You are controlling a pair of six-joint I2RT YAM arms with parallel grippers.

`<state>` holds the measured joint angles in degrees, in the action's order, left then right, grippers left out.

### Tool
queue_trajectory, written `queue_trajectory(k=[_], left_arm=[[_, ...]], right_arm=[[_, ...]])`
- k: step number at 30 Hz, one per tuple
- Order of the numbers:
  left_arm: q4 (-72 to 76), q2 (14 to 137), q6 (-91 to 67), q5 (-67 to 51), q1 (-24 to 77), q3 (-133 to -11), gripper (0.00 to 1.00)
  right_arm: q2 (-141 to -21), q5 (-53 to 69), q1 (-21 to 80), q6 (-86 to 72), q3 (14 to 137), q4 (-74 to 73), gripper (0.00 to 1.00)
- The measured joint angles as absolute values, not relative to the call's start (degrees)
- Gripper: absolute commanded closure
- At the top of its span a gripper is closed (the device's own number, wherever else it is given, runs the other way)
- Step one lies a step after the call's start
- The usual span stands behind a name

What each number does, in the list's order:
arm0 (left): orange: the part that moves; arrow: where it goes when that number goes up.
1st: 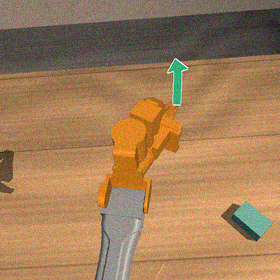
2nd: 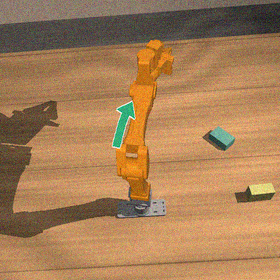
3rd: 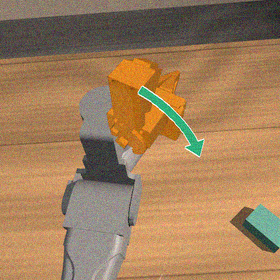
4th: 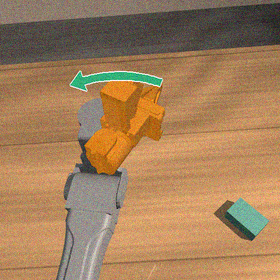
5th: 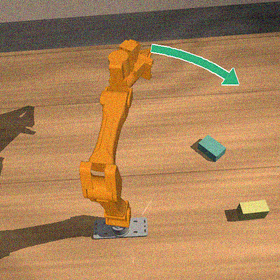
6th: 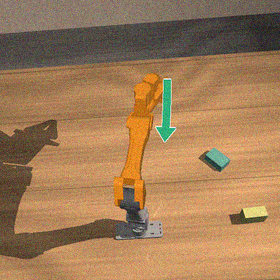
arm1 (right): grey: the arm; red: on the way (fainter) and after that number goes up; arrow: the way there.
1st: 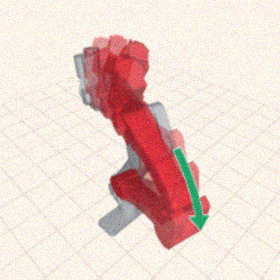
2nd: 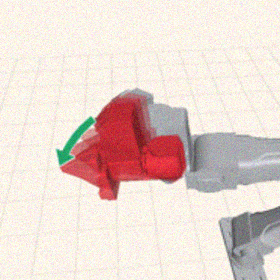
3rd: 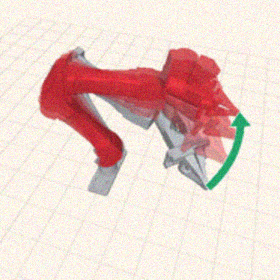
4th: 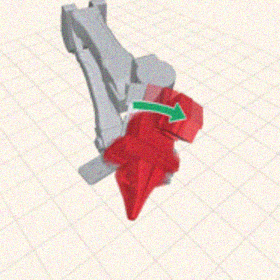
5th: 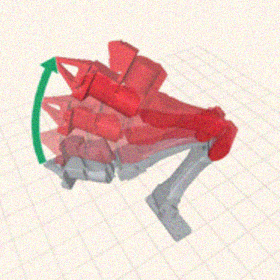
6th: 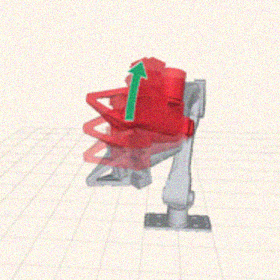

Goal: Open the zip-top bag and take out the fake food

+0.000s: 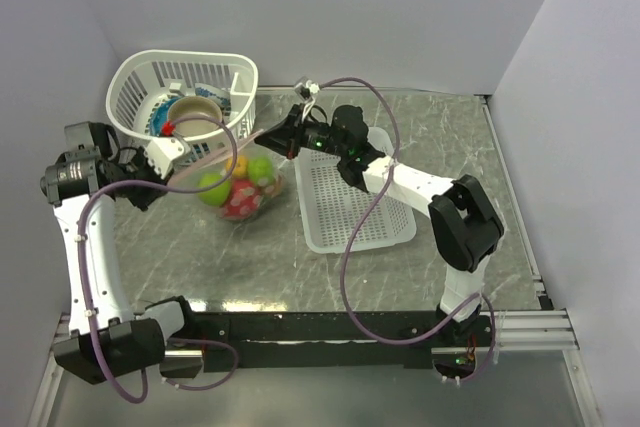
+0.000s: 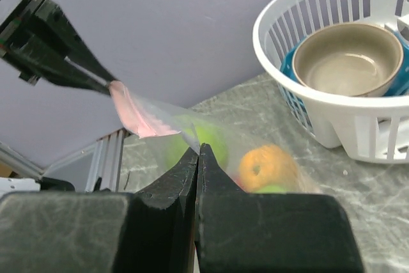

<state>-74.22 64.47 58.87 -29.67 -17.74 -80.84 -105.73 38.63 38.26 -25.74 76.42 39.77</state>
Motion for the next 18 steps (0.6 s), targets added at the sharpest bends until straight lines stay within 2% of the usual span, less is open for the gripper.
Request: queue_trajectory(k=[1,4,6,7,12,14,17,18], left_arm=[[-74.6,63.7,58.9,-30.4,-17.4,-79.4,0.57],[-76.4,61.9,58.7,-31.8,-15.8,-76.9,0.38],[-77.0,61.8,58.0,-33.2,-15.1,-76.8,0.35],[-77.2,62.0,57.5,-34.0,-14.9,-76.8,0.22],[-78.4,66.5,53.6,-38.8,-15.1,-83.4,0.19],[-76.0,68.7,50.3,-41.2,-15.4,-87.2,0.15],[-66.3,70.8,44.1,-43.7,-15.4,-87.5,0.17],[-63.5,71.5,42.5,-43.9,-15.1,-86.8,0.2]], right_arm=[[-105.5,38.6,38.3,-25.6,75.7,39.9,0.99],[-104.0,38.5,38.2,-24.9,71.5,40.4,0.98],[-102.5,38.5,38.2,-24.4,68.1,40.3,0.98],[-101.3,38.6,38.2,-24.1,65.8,40.2,0.97],[-94.3,38.8,38.6,-21.9,56.4,38.3,0.96],[-91.3,39.0,39.2,-21.0,53.3,37.3,0.95],[-86.2,38.4,40.8,-19.8,48.2,35.8,0.92],[-84.6,38.3,41.6,-19.5,46.6,35.5,0.92]])
